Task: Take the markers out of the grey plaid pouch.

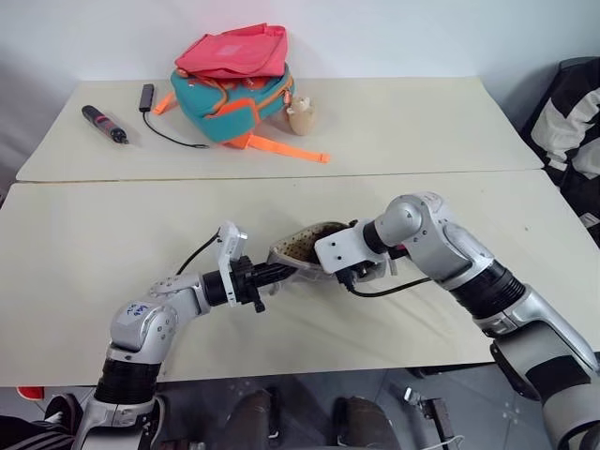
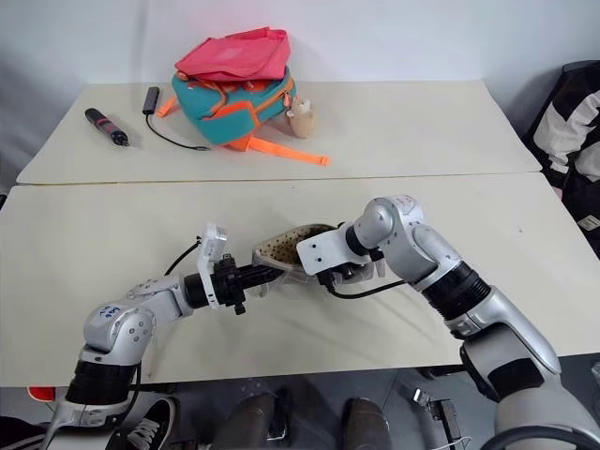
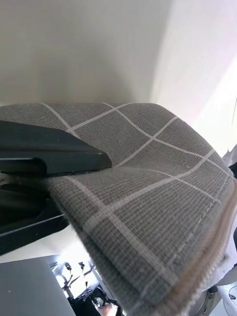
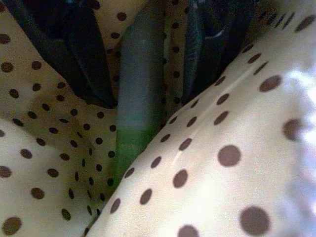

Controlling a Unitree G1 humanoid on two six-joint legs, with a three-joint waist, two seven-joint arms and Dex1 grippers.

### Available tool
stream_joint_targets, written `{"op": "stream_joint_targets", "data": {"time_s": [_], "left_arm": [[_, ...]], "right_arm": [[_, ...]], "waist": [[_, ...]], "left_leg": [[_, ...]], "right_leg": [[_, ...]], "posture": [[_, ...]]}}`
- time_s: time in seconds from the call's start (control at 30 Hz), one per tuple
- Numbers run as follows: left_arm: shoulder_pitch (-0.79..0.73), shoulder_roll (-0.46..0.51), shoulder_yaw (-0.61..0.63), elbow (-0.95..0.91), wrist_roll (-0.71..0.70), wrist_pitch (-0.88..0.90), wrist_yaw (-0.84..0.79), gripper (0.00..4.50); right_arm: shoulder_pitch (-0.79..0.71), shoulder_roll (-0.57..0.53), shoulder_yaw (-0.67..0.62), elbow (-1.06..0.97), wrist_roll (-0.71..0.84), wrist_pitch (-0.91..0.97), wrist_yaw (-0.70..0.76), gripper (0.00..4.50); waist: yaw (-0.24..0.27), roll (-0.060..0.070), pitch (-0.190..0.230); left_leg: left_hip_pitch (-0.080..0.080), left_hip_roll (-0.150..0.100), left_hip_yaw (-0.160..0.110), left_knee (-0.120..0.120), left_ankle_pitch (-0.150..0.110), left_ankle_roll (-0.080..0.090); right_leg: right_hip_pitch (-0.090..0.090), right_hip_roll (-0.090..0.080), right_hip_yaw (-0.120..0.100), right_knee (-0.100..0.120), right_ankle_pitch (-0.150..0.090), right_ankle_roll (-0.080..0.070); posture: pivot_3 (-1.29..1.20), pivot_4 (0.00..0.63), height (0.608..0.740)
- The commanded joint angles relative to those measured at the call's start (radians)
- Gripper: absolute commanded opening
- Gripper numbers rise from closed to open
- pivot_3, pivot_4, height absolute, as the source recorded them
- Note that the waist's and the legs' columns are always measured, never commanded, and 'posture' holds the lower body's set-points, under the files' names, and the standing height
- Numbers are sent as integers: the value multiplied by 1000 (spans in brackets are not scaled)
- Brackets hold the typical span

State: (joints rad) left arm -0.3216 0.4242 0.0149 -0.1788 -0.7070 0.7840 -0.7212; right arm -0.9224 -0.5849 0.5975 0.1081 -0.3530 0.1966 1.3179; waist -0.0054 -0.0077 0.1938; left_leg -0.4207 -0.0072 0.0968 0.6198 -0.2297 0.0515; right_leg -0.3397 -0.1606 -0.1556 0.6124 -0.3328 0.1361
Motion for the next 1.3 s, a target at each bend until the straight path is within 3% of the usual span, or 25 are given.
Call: {"op": "stream_joint_targets", "data": {"time_s": [0.03, 0.37, 0.57, 0.77, 0.97, 1.17, 1.3], "left_arm": [[2, -8, 27, -12, -21, -4, -4, 0], [1, -15, 32, -16, -31, 23, -7, 0], [1, -20, 31, -22, -26, 26, -10, 0], [2, -22, 31, -25, -22, 23, -7, 0], [1, -13, 37, -18, 0, -5, -6, 0], [-2, -5, 28, -1, 19, -34, -15, 0], [-19, -6, 22, 4, 32, -55, -15, 0]], "right_arm": [[9, 4, 9, 53, -49, 20, -30, 2242], [22, 39, 8, 89, -88, 68, -76, 2242], [26, 38, 7, 110, -96, 58, -87, 454], [22, 25, -31, 31, -53, 61, -56, 435], [39, -18, -147, -164, 92, 169, 37, 435], [44, -61, -246, -204, 212, 225, 55, 435], [63, 3, -356, -232, 367, 304, 5, 435]], "waist": [[0, 0, 0], [-1, -2, -1], [-2, -3, -2], [-1, -3, -2], [4, -3, -2], [4, -3, -2], [4, -3, -1]], "left_leg": [[0, 0, 0, 0, 0, 0], [1, 0, 0, 0, 0, -1], [1, 0, 0, 1, -2, -5], [1, 0, 0, 0, -2, -5], [-1, 0, 0, 0, 0, -1], [-1, 0, -1, -1, 0, -1], [-1, 0, -1, -1, 0, -1]], "right_leg": [[0, 0, 0, 0, 0, 0], [0, 0, 0, 1, 0, 0], [0, 0, 0, 2, 0, -1], [0, 0, 0, 2, 0, -1], [-1, 0, 0, 0, 0, -1], [-1, 0, -1, -1, 0, -1], [-1, 0, -1, -1, 0, -1]], "posture": [[0, 150, 740], [0, 150, 740], [0, 150, 740], [0, 150, 740], [0, 150, 740], [0, 150, 740], [0, 150, 740]]}}
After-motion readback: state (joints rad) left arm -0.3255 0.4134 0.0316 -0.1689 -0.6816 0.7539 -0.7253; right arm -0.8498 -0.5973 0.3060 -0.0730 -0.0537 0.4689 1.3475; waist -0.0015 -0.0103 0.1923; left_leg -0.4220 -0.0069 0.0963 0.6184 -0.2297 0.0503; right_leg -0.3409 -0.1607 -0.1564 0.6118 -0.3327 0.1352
